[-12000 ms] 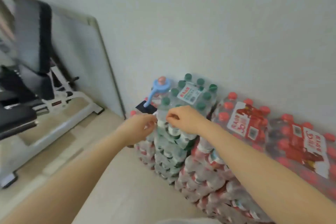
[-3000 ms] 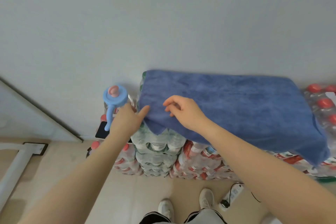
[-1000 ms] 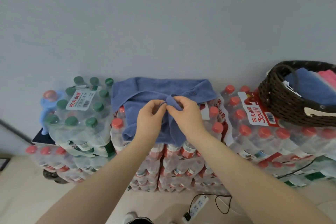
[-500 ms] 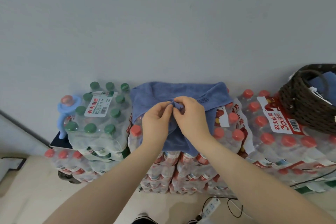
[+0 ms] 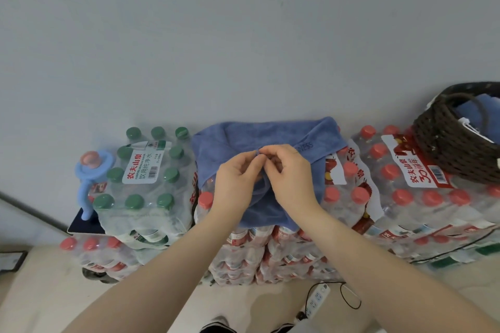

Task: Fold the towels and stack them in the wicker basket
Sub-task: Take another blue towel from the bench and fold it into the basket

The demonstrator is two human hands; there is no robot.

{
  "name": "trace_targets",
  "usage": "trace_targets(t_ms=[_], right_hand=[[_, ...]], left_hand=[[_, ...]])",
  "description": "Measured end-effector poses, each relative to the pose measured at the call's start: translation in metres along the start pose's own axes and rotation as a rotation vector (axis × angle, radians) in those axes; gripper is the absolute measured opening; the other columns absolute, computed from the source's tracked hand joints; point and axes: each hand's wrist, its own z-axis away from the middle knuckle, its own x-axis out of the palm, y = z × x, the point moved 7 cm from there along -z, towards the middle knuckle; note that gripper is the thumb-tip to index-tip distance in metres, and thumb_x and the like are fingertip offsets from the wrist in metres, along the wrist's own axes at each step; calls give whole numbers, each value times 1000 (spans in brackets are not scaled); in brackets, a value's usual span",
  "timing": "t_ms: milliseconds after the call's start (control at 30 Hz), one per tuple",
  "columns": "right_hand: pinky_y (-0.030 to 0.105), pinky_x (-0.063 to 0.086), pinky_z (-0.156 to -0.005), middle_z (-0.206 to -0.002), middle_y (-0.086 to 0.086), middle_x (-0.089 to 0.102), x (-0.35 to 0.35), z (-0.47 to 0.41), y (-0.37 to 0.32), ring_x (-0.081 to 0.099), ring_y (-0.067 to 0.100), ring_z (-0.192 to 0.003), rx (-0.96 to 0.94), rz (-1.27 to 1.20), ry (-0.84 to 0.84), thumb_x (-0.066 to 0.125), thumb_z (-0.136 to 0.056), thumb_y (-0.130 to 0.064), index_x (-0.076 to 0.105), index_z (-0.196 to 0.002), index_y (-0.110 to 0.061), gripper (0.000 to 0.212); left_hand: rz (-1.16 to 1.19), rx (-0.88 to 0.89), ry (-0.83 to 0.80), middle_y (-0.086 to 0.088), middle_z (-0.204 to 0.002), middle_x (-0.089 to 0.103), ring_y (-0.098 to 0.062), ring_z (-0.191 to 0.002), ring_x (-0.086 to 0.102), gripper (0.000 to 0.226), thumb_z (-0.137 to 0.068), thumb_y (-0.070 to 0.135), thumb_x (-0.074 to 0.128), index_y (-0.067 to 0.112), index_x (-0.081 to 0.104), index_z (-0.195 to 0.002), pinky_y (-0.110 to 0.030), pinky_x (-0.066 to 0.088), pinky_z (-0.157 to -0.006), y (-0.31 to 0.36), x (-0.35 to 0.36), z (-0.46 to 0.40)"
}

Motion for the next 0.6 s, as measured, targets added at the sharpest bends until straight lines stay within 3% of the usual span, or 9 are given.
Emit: trace_targets(t_ms=[100,167,233,333,433,533,600], right_hand=[[-1,40,-81,-100,-6,62,5,3,-7,56,-1,-90,-38,14,-79,47,-88,5,63,-113,-12,33],[7,47,-82,-97,-7,66,6,4,-4,62,2,-91,59,-159,-130,45,-90,5,53,-119,-19,39],[15,50,-79,-94,-9,66,3,5,2,64,4,-88,145,-296,-99,48,-90,1,46,-114,-25,36],[11,44,-76,-101,-11,50,-10,9,1,53,0,-81,80,-106,16,61,-85,-10,44,-106,-25,30],[12,41,-79,-108,-13,41,-4,17,-2,45,0,-90,0,169,-41,68,-81,-21,46,-114,-17,40],[35,49,-78,-113,3,51,-4,16,-7,56,23,-96,-44,353,41,64,-81,-13,49,-116,-10,38],[43,50,-74,-115,9,52,-6,12,-11,58,31,-93,-20,410,104,59,-81,-6,48,-116,-9,37]], left_hand=[[104,-88,-3,2,-75,72,-7,-73,69,3,-87,21,61,23,62,-85,-21,55,-71,-3,-5,-5],[76,-109,-52,-8,-80,71,-18,-77,69,6,-86,23,62,17,60,-85,-33,57,-76,-2,-6,-10],[-1,-77,-103,-15,-83,70,-28,-81,69,10,-86,24,63,16,59,-82,-45,56,-80,2,-5,-16],[-33,-61,-82,-18,-80,68,-34,-81,67,13,-88,19,59,17,55,-77,-52,54,-80,9,-9,-22],[18,-58,-94,-16,-76,64,-32,-75,64,13,-92,18,52,18,51,-79,-45,56,-72,22,-11,-27],[111,-38,-144,-7,-77,62,-18,-71,63,13,-94,12,48,17,50,-82,-27,53,-63,45,-12,-33],[201,-12,-126,-7,-74,61,-12,-63,62,12,-95,8,46,15,49,-86,-21,52,-54,62,-17,-36]])
